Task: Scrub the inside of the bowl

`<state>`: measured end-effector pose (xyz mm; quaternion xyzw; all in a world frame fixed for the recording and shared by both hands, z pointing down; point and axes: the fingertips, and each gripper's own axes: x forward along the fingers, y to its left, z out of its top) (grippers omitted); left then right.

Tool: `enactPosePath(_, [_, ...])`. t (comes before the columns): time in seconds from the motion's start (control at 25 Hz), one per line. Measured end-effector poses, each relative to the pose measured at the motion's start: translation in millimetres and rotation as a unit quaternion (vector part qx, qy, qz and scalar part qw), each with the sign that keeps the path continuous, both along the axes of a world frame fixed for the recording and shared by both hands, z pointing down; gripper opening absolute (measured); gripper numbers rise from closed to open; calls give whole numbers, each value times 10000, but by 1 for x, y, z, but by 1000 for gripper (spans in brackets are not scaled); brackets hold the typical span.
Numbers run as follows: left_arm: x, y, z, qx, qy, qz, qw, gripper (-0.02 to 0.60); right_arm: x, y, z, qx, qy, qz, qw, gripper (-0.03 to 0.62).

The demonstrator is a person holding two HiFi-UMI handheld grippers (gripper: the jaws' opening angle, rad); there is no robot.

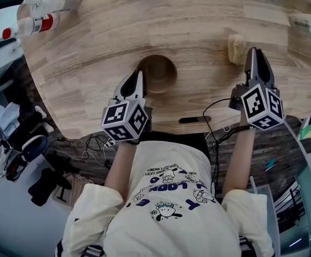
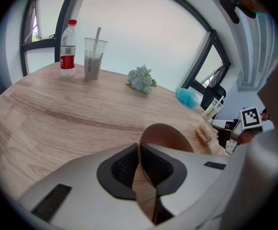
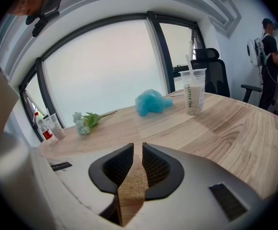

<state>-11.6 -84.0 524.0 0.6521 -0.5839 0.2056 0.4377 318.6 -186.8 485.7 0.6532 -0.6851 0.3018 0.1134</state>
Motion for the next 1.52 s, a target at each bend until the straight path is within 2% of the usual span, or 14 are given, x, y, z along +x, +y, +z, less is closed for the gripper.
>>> enactPosePath(0.24, [5, -1, -4, 20, 22, 111, 9999, 44, -2, 1, 3, -72, -17, -76, 9999, 60])
enactPosePath(0.52, [7, -4, -11, 143, 81, 58, 9998, 44, -13, 3, 18, -372, -272, -357, 9983, 136])
enactPosePath(0.72, [6, -4, -15, 195, 122, 8, 9997, 44, -26, 7, 31, -645, -447, -636, 9949, 159])
enactPosePath(0.8, [5, -4, -17, 225, 130, 7, 9997, 44, -31, 9, 35, -721, -374, -770, 9937, 164])
enactPosePath(1.0, [4, -4, -18, 258, 189, -24, 9995, 44, -42, 10, 44, -910, 178, -1209, 9883, 178])
enactPosePath(1.08, [4, -4, -18, 247, 211, -21, 9995, 44, -47, 11, 50, -1053, 226, -1396, 9843, 216])
enactPosePath(1.16, [4, -3, -17, 225, 227, -16, 9995, 44, -54, 14, 59, -1347, 172, -1592, 9779, 328])
enactPosePath(1.2, [3, -2, -17, 218, 229, -15, 9995, 44, -56, 16, 63, -1483, 240, -1673, 9744, 333])
enactPosePath(1.28, [2, -2, -16, 215, 233, -21, 9995, 44, -55, 17, 68, -1603, 646, -1801, 9683, 313])
enactPosePath(1.36, [1, -3, -16, 215, 248, -20, 9995, 44, -53, 17, 67, -1546, 1049, -1864, 9645, 242])
enactPosePath(1.4, [1, -3, -16, 213, 257, -14, 9994, 44, -53, 16, 65, -1460, 1135, -1850, 9652, 211])
enactPosePath(1.52, [1, -2, -16, 206, 293, 9, 9994, 44, -56, 14, 56, -1268, 1129, -1758, 9697, 207])
